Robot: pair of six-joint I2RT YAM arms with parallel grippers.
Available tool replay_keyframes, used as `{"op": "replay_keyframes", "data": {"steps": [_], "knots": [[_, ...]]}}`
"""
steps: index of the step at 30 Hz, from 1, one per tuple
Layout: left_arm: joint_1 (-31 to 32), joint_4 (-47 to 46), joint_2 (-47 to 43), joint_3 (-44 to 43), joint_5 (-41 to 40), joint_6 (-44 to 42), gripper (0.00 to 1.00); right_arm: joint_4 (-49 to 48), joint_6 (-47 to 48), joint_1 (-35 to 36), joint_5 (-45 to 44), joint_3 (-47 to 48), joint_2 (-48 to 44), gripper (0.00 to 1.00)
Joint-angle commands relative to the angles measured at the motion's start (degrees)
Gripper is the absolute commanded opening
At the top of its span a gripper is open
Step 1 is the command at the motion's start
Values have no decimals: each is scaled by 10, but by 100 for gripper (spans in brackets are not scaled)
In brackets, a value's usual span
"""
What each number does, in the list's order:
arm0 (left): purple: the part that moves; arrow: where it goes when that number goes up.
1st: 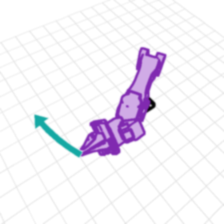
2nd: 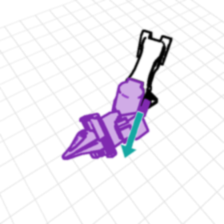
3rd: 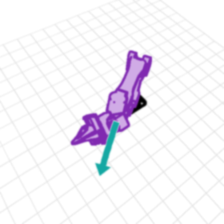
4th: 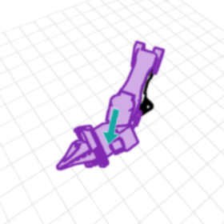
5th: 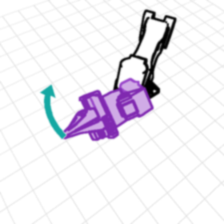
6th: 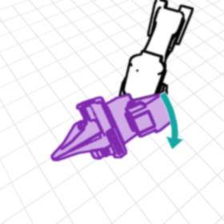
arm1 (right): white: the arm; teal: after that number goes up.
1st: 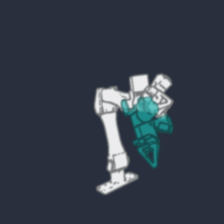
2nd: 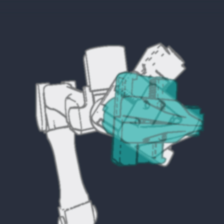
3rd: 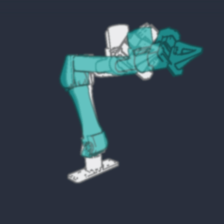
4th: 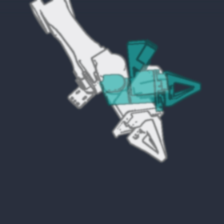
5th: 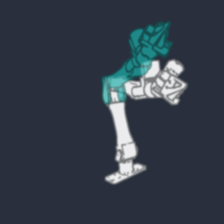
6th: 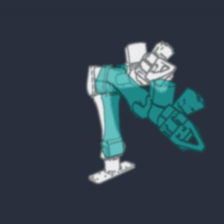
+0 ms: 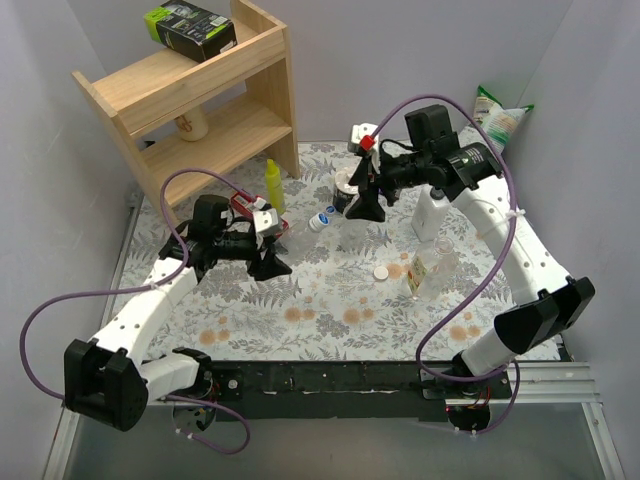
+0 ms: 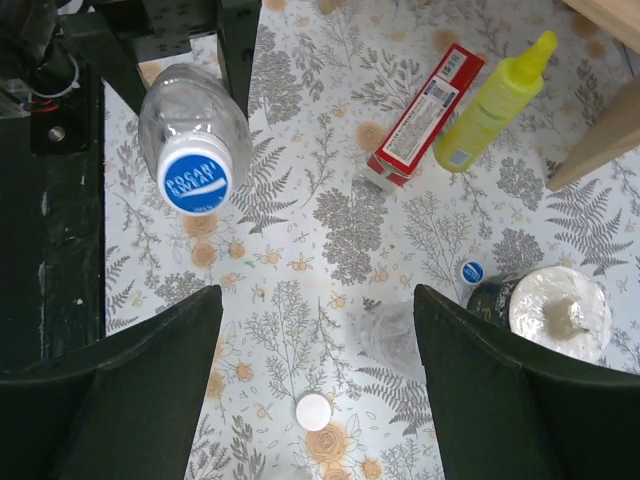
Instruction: Screw on the bottle caps
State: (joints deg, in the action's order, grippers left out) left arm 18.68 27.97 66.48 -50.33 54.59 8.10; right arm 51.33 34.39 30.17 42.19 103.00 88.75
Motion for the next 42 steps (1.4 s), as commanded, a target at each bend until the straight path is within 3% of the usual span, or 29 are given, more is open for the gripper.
{"op": "replay_keyframes", "data": {"steps": [1, 5, 14, 22, 30, 37, 40, 41, 42], "knots": [[2, 33, -51, -3, -9, -78, 0, 10, 53, -3, 109, -16, -30, 84], [3, 32, -36, -11, 1, -78, 0, -58, 93, 23, 106, -83, -76, 85], [12, 49, -12, -44, -4, -116, 0, 29, 290, 74, 61, -25, -53, 75], [31, 53, -17, -47, -23, -134, 0, 50, 308, 92, 57, -19, -40, 65], [40, 50, -9, -56, -26, -129, 0, 75, 328, 98, 54, -14, -31, 47], [41, 27, -12, -50, -36, -125, 0, 114, 293, 99, 63, 7, -2, 25], [57, 1, -8, -42, -92, -121, 0, 85, 181, 97, 55, 33, 23, 19], [76, -8, -12, -37, -120, -123, 0, 70, 92, 92, 50, 56, 44, 17], [86, -24, -16, -31, -192, -128, 0, 67, 42, 89, 46, 75, 59, 14]]}}
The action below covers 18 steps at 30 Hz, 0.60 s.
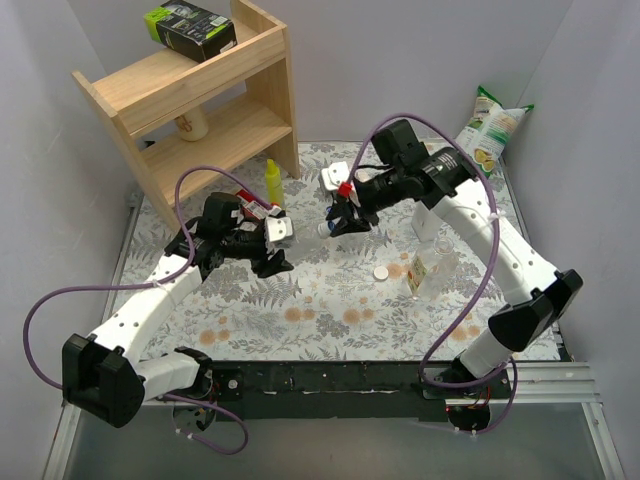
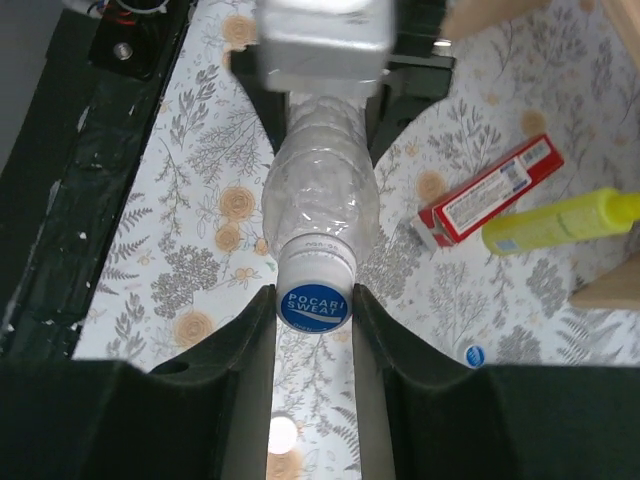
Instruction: Screw on the bottle caps
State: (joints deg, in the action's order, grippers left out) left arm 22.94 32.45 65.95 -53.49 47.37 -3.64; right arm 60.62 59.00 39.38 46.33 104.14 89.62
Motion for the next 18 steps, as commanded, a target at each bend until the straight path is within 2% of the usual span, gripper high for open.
{"op": "replay_keyframes", "data": {"steps": [1, 2, 3, 5, 6, 7, 9, 10, 11, 13, 14, 15, 16, 18], "knots": [[53, -113, -17, 19, -153, -7, 0, -30, -257, -8, 7, 81, 84, 11], [66, -138, -28, 27, -188, -5, 0, -27, -376, -25, 49, 104, 103, 6], [71, -158, -33, 35, -239, -5, 0, -37, -435, -37, 87, 95, 119, 5], [79, -194, -36, 46, -273, -15, 0, -110, -582, -63, 187, 30, 122, 1], [80, -198, -34, 47, -292, -17, 0, -140, -609, -63, 202, -2, 120, 1], [81, -199, -32, 48, -296, -12, 0, -133, -603, -63, 211, 0, 128, 1], [80, -187, -24, 45, -296, 4, 0, -116, -574, -69, 230, 52, 140, 15], [80, -169, -23, 45, -292, 12, 0, -120, -564, -76, 229, 76, 143, 28], [80, -158, -25, 45, -284, 18, 0, -127, -551, -95, 217, 101, 143, 60], [79, -113, -31, 45, -243, 30, 0, -132, -471, -116, 195, 167, 128, 71], [78, -94, -33, 46, -222, 29, 0, -136, -437, -130, 169, 170, 115, 79], [77, -72, -36, 45, -198, 26, 0, -134, -390, -133, 160, 163, 96, 80], [76, -33, -40, 45, -142, 18, 0, -128, -270, -133, 149, 113, 48, 82], [76, -3, -43, 39, -94, 17, 0, -143, -184, -125, 129, 38, -9, 84]]}}
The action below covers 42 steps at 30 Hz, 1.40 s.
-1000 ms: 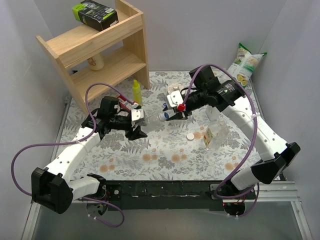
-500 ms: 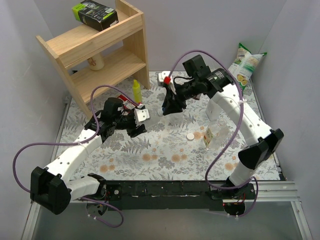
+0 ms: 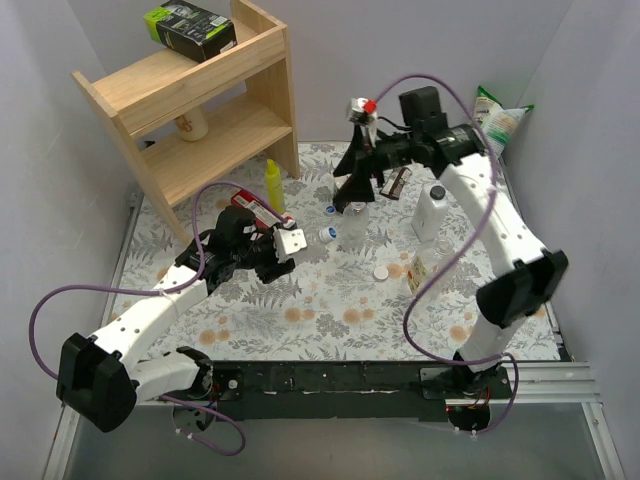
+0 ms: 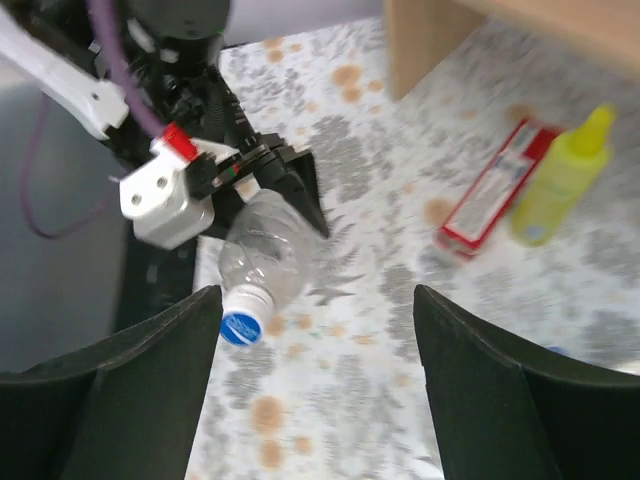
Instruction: Screw on the bottle caps
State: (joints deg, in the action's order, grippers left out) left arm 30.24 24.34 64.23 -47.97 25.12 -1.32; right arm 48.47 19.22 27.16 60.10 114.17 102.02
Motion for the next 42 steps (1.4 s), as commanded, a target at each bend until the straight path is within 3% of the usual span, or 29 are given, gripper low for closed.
{"op": "replay_keyframes", "data": {"steps": [1, 5, 7, 13, 27, 39, 42], "knots": [[2, 102, -22, -19, 147, -8, 0, -22, 252, 1, -16, -104, -184, 85], [2, 140, 0, -44, 210, -41, 0, 39, 482, 63, -101, -246, -264, 83], [2, 144, 6, -56, 213, -53, 0, 42, 505, 88, -125, -273, -291, 81], [3, 145, 19, -86, 213, -91, 0, 15, 490, 112, -147, -301, -297, 70], [10, 165, 49, -122, 207, -98, 0, -7, 492, 122, -121, -296, -292, 61], [10, 153, 63, -130, 212, -85, 0, 8, 499, 146, -118, -292, -292, 42], [10, 148, 60, -128, 211, -82, 0, 7, 484, 149, -120, -283, -285, 27]]}}
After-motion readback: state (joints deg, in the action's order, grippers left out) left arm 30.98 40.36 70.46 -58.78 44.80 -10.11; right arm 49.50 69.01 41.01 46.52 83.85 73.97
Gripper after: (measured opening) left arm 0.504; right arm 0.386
